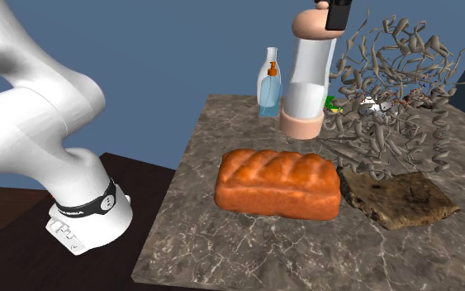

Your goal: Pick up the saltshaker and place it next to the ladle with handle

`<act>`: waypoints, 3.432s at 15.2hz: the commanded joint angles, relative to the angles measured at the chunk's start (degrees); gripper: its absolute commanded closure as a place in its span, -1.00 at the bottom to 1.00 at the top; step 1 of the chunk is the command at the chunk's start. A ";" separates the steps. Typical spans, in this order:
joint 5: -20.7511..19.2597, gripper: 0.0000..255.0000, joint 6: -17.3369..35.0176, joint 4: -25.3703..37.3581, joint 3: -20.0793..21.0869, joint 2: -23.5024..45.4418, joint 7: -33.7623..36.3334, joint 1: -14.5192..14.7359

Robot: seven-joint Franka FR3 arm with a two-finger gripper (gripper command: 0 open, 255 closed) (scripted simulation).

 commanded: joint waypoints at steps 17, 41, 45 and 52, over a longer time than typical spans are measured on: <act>-2.50 1.00 3.37 5.35 15.49 13.54 27.44 10.71; -13.59 1.00 8.98 15.18 19.90 35.61 47.14 24.21; -14.02 1.00 11.75 12.75 19.69 36.11 47.71 24.01; -14.81 1.00 15.34 9.88 19.31 37.12 48.57 23.90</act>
